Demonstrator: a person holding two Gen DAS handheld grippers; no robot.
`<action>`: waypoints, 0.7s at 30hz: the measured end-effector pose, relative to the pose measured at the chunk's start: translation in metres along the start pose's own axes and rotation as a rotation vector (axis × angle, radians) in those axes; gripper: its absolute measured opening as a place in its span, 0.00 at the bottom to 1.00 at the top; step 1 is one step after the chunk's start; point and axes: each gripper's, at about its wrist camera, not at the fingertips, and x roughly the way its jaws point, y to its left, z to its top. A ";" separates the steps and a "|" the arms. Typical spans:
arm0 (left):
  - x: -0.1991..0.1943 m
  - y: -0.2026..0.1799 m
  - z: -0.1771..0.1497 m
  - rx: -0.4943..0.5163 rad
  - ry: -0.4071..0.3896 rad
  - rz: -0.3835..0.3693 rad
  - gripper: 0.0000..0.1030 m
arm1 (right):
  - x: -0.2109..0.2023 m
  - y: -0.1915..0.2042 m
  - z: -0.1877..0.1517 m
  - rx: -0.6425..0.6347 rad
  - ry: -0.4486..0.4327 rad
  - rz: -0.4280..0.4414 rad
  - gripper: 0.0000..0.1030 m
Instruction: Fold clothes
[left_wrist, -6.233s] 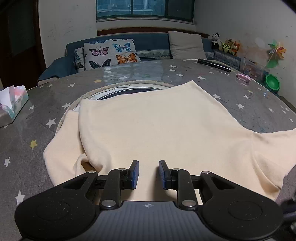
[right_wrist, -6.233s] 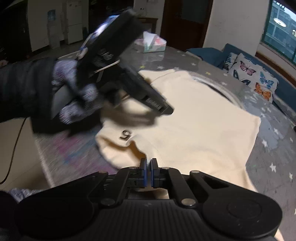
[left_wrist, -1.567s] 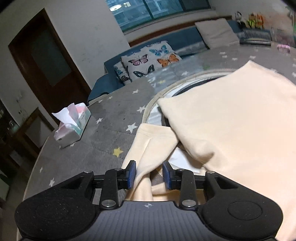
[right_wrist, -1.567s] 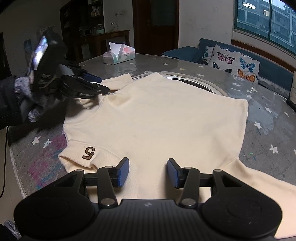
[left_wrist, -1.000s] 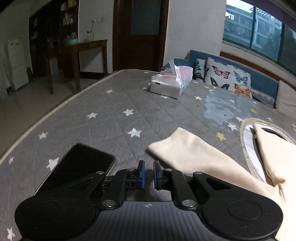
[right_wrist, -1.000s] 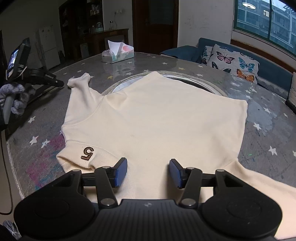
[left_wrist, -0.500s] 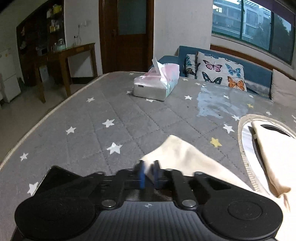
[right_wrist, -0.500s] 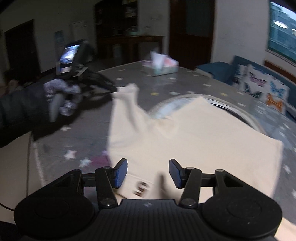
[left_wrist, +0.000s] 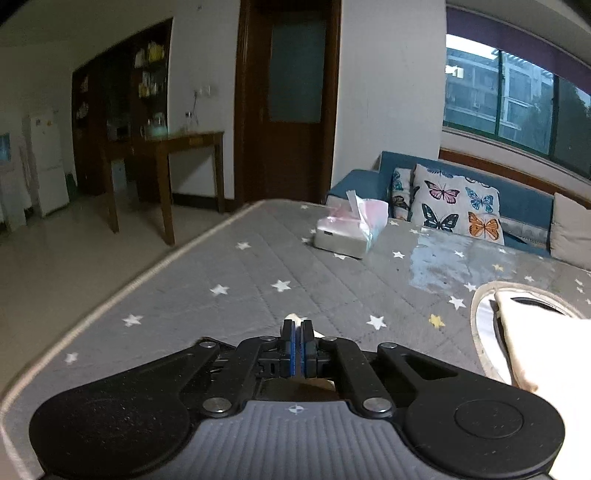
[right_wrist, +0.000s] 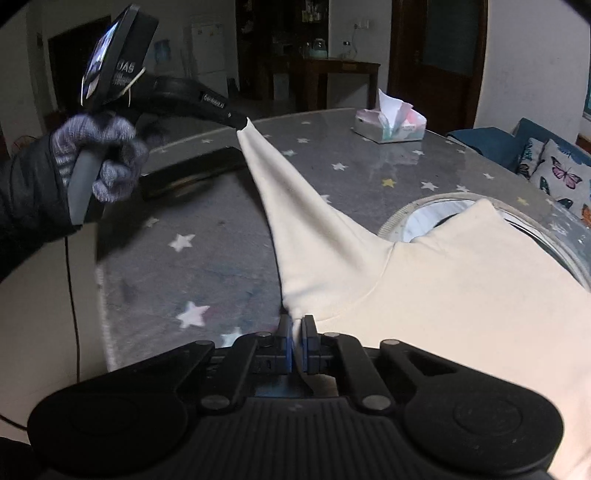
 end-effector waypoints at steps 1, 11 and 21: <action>0.002 0.000 -0.002 0.015 0.021 0.006 0.03 | 0.000 0.001 -0.001 -0.006 0.004 0.007 0.04; 0.005 0.000 -0.001 0.006 0.076 0.049 0.22 | -0.008 -0.002 -0.003 0.008 0.000 0.037 0.12; 0.005 0.005 -0.024 -0.150 0.245 -0.003 0.38 | -0.004 -0.022 0.017 0.056 -0.032 0.005 0.23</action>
